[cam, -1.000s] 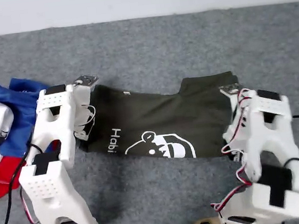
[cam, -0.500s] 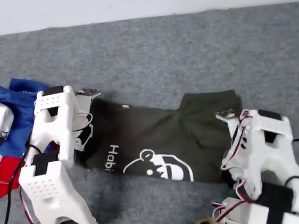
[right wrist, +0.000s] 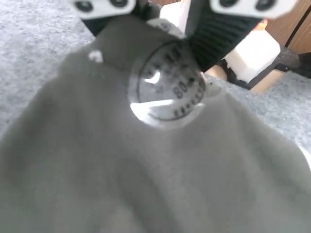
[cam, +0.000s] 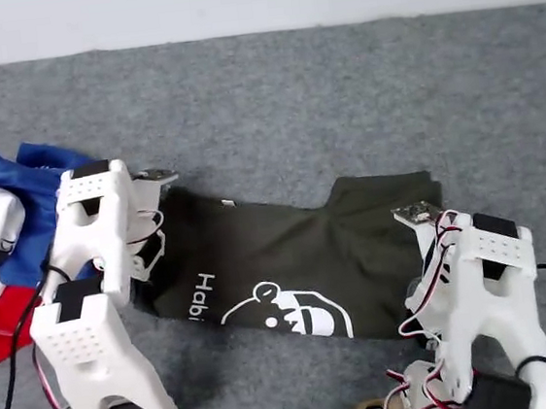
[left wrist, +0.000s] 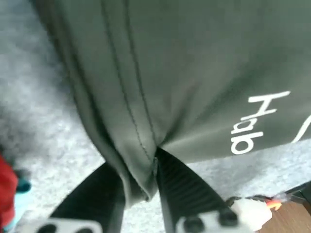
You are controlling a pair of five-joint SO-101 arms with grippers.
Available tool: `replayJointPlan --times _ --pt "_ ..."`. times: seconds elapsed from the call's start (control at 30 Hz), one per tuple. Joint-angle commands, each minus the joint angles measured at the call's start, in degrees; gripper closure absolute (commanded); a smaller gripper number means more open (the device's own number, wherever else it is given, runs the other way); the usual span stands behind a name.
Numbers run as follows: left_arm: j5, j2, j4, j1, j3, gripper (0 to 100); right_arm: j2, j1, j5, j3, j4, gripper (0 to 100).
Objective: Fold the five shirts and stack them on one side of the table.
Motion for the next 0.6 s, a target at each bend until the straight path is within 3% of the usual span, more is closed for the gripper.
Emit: replayJointPlan --times 0.0,0.2,0.3,0.57 --pt "-0.5 -2.6 0.4 -3.8 -0.2 98 -1.7 0.7 2.3 -1.1 4.7 91.0" --pt "-1.5 -2.5 2.9 -6.5 -0.2 98 -2.2 1.9 3.1 -1.6 7.3 64.3" --pt "-4.3 -2.6 4.0 -6.2 -0.1 93 -2.2 1.8 3.2 -2.5 8.3 55.2" --pt "-4.6 -2.5 3.3 -6.2 -3.6 87 -2.2 1.8 3.0 -6.9 8.7 51.5"
